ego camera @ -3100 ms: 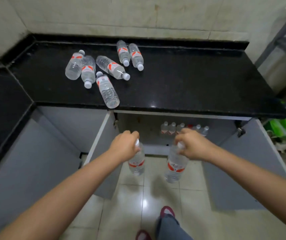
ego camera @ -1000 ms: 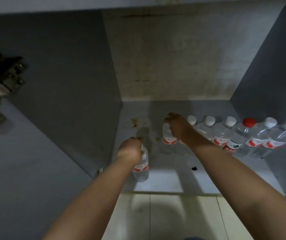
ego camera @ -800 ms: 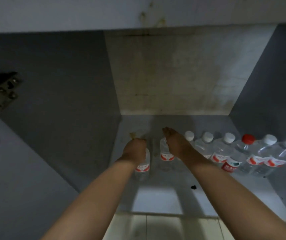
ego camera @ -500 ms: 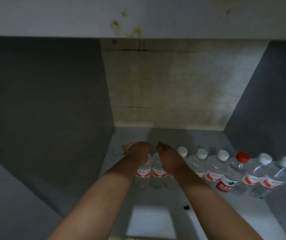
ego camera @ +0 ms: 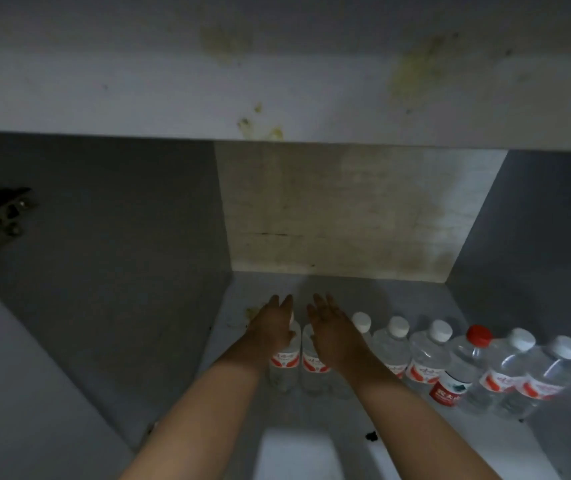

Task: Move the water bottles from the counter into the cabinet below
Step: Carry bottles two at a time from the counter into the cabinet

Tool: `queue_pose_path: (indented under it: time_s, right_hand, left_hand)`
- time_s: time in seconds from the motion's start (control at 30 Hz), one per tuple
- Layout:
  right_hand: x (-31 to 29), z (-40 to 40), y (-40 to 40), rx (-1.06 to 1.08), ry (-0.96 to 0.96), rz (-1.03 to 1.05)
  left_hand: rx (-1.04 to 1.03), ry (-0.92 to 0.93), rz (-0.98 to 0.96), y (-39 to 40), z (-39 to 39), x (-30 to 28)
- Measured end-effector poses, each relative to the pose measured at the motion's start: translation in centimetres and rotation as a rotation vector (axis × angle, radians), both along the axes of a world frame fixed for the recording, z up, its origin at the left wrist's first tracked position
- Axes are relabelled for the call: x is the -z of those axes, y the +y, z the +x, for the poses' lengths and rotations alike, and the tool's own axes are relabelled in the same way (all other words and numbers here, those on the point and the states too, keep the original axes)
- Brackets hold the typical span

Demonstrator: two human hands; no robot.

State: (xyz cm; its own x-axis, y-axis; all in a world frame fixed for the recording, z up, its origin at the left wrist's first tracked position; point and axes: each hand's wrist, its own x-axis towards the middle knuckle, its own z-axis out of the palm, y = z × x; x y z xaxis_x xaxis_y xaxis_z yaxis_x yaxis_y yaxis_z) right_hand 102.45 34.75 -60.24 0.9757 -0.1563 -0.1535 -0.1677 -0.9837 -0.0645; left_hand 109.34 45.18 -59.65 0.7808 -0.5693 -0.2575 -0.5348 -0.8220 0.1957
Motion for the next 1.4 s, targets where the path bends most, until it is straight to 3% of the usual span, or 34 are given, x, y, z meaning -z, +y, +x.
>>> queue_pose_path:
  time_s: [0.07,0.2,0.3,0.37,0.47,0.6,0.73,0.8,0.93,1.07,1.17,1.27,1.4]
  right_hand:
    - [-1.1,-0.2,0.1,-0.004,-0.148,-0.066]
    - [-2.9,-3.0,1.3,0.059,-0.133,-0.058]
    - [-7.7,-7.5,5.0,0.056,-0.059,-0.026]
    - [-11.5,-10.6,7.8,0.075,0.062,0.120]
    - [-16.8,-15.2,10.9,0.036,0.172,0.183]
    - [-25.7,-20.2,14.6,-0.044,0.204,0.199]
    - [-34.2,-22.5,17.4,-0.091,0.146,0.211]
    - [-37.8,-22.9,18.6,-0.089,0.095,0.220]
    - [-44.5,-23.0,20.8,-0.101,-0.046,0.205]
    - [-49.8,-22.8,22.2,-0.087,-0.187,0.230]
    - [-52.5,-21.5,21.9,-0.090,-0.295,0.190]
    - [-54.1,-18.5,20.3,-0.084,-0.492,0.153]
    - [-55.1,-12.3,16.5,-0.045,-0.521,0.126]
  left_hand:
    - [-0.021,-0.056,-0.001,1.3,-0.5,-0.6]
    - [-0.038,-0.061,0.130,5.9,-4.8,-3.8]
    - [-0.087,-0.006,0.152,9.8,-9.7,-7.2]
    - [-0.149,0.057,0.146,12.3,-13.4,-10.6]
    - [-0.238,0.107,0.099,15.5,-18.7,-16.7]
    - [-0.308,0.191,0.177,19.1,-24.7,-26.2]
    - [-0.225,0.021,0.176,22.5,-28.5,-34.7]
    - [-0.268,0.059,0.145,23.8,-29.9,-38.6]
    - [-0.313,-0.076,0.117,27.0,-30.6,-45.0]
    - [-0.373,-0.375,-0.043,29.5,-30.0,-51.3]
    - [-0.427,-0.319,-0.069,30.5,-28.5,-54.3]
    - [-0.429,-0.403,-0.092,30.1,-25.9,-55.8]
    - [-0.395,-0.449,-0.126,27.3,-20.6,-55.7]
